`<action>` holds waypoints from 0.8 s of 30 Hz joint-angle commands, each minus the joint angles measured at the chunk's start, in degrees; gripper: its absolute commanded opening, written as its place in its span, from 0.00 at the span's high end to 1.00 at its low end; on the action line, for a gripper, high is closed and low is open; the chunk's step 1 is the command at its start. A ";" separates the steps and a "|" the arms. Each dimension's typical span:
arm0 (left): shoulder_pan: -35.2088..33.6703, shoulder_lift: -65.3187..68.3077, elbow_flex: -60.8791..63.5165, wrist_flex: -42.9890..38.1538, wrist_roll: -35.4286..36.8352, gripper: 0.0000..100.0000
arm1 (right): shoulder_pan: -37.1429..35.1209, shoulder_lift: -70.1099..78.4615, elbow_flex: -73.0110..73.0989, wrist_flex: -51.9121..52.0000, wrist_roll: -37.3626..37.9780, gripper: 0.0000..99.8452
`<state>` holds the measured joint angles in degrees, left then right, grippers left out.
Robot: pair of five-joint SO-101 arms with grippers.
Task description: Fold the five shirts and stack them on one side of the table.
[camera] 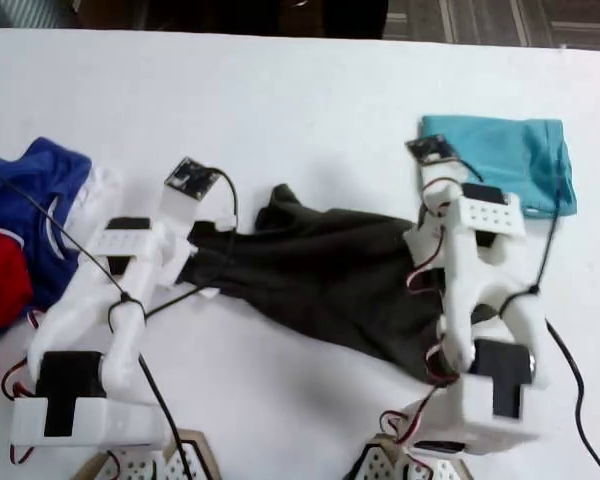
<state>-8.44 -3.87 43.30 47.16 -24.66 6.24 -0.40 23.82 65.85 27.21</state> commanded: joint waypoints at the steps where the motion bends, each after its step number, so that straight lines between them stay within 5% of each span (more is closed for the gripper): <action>1: 0.44 -0.35 -0.13 -0.62 0.18 0.97 | 1.01 -10.42 -1.23 4.44 0.44 0.98; 11: 1.58 -0.88 -1.36 2.11 0.26 0.97 | 0.84 -32.48 -1.14 9.54 0.44 0.98; 24: 6.07 -0.35 -37.93 44.75 2.29 0.97 | 4.97 -52.97 0.53 4.26 0.44 0.98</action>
<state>-5.54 -3.78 14.20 82.33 -22.46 9.67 -51.03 24.09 71.21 27.21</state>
